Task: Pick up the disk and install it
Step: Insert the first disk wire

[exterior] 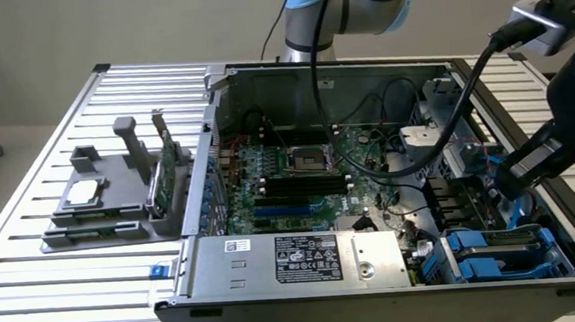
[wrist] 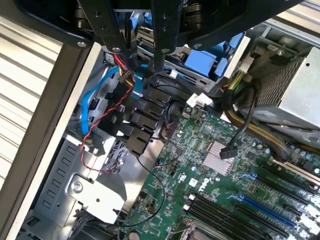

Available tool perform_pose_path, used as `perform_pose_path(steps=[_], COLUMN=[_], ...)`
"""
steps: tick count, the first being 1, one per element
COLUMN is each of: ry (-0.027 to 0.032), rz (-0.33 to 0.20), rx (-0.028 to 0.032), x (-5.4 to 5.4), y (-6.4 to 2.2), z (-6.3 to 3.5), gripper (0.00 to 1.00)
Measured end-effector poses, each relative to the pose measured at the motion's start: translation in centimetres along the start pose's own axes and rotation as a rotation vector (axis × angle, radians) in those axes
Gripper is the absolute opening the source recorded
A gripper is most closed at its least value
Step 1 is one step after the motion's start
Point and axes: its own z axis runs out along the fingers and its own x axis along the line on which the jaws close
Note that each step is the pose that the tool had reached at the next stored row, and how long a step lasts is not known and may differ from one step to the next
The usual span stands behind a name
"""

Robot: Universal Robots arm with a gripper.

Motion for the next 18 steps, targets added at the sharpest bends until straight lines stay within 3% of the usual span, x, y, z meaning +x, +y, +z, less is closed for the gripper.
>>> perform_pose_path(steps=[9,15,18], ry=[-0.0382,-0.0534,-0.0662], rz=[0.102,0.172,0.201], rx=[-0.0333,-0.0225,-0.0128], x=[0.08,0.15,0.17], y=[-0.07,-0.13,-0.14], z=[0.45,0.88,0.99], gripper=[0.28,0.28,0.28])
